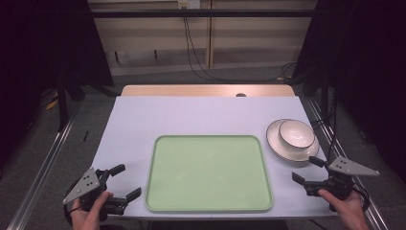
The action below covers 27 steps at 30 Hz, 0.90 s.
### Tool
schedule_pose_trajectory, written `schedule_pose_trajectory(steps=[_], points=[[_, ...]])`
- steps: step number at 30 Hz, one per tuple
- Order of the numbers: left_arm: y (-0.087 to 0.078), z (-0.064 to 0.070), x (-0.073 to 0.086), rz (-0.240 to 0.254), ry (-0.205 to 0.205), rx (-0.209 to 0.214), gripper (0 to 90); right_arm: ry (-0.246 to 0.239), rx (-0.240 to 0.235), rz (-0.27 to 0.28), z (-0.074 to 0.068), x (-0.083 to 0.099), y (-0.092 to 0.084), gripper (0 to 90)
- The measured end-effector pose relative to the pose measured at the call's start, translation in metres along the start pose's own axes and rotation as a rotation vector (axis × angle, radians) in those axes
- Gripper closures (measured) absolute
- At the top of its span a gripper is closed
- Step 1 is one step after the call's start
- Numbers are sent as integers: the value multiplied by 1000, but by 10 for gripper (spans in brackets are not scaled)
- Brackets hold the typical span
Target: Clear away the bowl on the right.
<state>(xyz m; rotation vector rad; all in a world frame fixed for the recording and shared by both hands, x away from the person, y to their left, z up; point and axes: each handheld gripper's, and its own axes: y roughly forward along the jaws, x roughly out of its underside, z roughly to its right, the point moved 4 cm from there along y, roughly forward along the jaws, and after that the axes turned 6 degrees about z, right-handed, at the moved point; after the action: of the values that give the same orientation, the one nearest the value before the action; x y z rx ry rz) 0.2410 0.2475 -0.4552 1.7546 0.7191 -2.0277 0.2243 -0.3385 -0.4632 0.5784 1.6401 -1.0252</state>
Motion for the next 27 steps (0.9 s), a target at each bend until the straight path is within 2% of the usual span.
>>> schedule_pose_trajectory(steps=[1, 3, 5, 7, 9, 11, 13, 14, 16, 18, 20, 22, 24, 27], points=[[0, 0, 0, 0, 5, -3, 12, 4, -12, -14, 0, 0, 2, 48], [-1, 0, 0, 7, -1, -1, 12, -4, -17, -4, 1, -1, 2, 87], [-2, -2, 0, 8, -2, -6, 12, 1, -8, -18, 1, 0, 2, 51], [-2, -2, 0, 8, -1, -6, 12, 2, -22, -26, 2, 0, 3, 66], [-2, -2, 0, -2, 13, -3, 12, 27, -25, -39, 5, 0, 4, 77], [-2, -2, 0, 0, 10, -5, 11, 52, -54, -55, 7, -1, 6, 95], [-2, -2, 0, 2, 6, -8, 12, 51, -46, -39, 9, -5, 6, 123], [-1, -2, 0, 1, 4, -4, 12, 35, -49, -30, 10, -8, 5, 144], [-1, -1, 0, 7, -1, -5, 12, 11, -26, -14, 11, -12, 5, 142], [-1, -1, 0, 1, 0, -6, 12, -7, -16, -25, 15, -13, 7, 147], [-1, -1, 0, 3, 2, -8, 12, 1, -12, -26, 20, -13, 7, 178], [-1, -2, 0, 5, -5, -10, 12, -3, 4, -24, 27, -15, 7, 165], [-1, -2, 0, 6, -10, -13, 12, 24, 8, -28, 34, -17, 7, 173], [-1, -2, 0, 8, -7, -12, 12, 38, 18, -52, 42, -21, 6, 172]])
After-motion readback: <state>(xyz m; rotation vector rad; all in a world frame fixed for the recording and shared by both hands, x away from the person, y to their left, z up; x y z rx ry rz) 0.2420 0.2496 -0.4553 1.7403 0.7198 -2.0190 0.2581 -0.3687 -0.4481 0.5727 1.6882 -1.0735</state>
